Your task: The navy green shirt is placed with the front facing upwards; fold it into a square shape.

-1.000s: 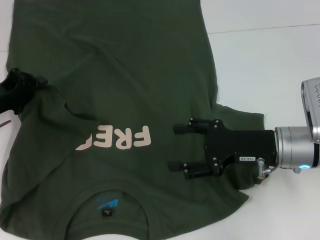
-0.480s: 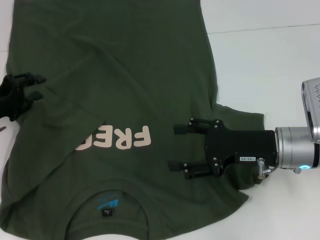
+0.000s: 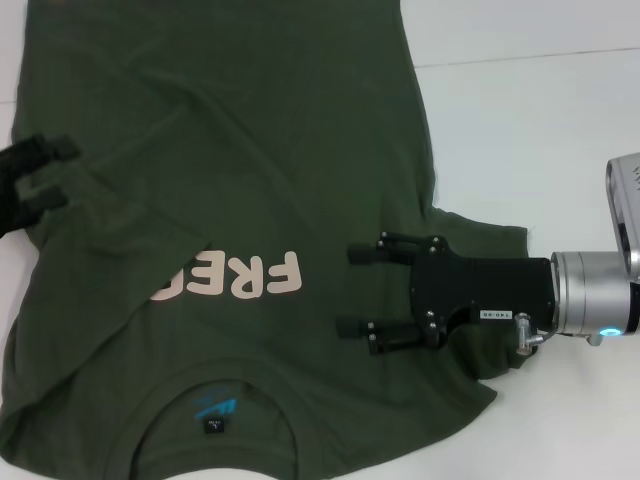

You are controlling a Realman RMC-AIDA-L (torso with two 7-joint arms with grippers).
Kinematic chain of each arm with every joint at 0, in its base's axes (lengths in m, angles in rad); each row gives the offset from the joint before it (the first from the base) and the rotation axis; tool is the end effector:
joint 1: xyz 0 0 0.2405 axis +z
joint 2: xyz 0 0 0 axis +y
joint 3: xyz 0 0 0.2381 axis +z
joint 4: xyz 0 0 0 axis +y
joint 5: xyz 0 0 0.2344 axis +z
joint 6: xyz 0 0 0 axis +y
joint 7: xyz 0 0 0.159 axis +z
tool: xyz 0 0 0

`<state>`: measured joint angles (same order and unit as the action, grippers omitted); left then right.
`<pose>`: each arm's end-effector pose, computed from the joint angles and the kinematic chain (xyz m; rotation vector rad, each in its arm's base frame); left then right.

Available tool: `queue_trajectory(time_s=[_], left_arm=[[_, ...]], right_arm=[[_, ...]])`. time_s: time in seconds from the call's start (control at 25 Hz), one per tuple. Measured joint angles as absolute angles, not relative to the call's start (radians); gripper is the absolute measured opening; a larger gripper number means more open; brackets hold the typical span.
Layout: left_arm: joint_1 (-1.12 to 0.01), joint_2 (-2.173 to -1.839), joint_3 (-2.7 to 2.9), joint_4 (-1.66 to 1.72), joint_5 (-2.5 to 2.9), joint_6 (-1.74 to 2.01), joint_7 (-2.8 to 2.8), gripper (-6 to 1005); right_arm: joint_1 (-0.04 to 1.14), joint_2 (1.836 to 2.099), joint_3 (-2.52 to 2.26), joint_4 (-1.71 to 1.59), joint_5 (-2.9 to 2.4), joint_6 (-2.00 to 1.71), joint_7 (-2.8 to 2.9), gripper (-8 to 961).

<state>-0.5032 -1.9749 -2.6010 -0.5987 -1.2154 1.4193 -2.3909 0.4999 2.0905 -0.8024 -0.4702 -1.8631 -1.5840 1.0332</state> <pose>-0.3062 0.3718 0.0603 -1.8874 -1.9498 -1.0373 0.2538 0.3120 -0.0471 -2.7912 0.3430 0.8451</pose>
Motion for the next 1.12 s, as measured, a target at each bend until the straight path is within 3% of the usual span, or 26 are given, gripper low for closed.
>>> queue_trajectory(time_s=[0.08, 0.2, 0.36, 0.56, 1.0, 1.12], left_arm=[[-0.481, -1.948, -2.597, -0.61, -1.208, 1.511, -2.334, 739], [-0.443, -1.94, -2.598, -0.655, -1.176, 1.592, -2.248, 820], [-0.385, -1.955, -2.606, -0.719, -1.111, 1.699, -2.073, 889], [-0.335, -1.97, -2.613, -0.731, -1.069, 1.775, -1.936, 886], [-0.235, -2.086, -2.753, -0.793, -1.071, 1.801, -1.475, 887], [-0.23, -2.097, -2.788, -0.793, -1.071, 1.801, -1.45, 887]], right_arm=[[0.5, 2.091, -0.802, -0.47, -1.846, -1.585, 1.033, 894], [0.497, 2.09, -0.802, -0.468, -1.813, -1.592, 1.034, 893], [0.491, 2.089, -0.802, -0.47, -1.786, -1.629, 1.056, 892], [0.487, 2.085, -0.802, -0.497, -1.762, -1.644, 1.232, 890], [0.448, 2.082, -0.801, -0.558, -1.776, -1.714, 1.359, 888], [0.42, 2.07, -0.77, -0.577, -1.77, -1.751, 1.403, 887]])
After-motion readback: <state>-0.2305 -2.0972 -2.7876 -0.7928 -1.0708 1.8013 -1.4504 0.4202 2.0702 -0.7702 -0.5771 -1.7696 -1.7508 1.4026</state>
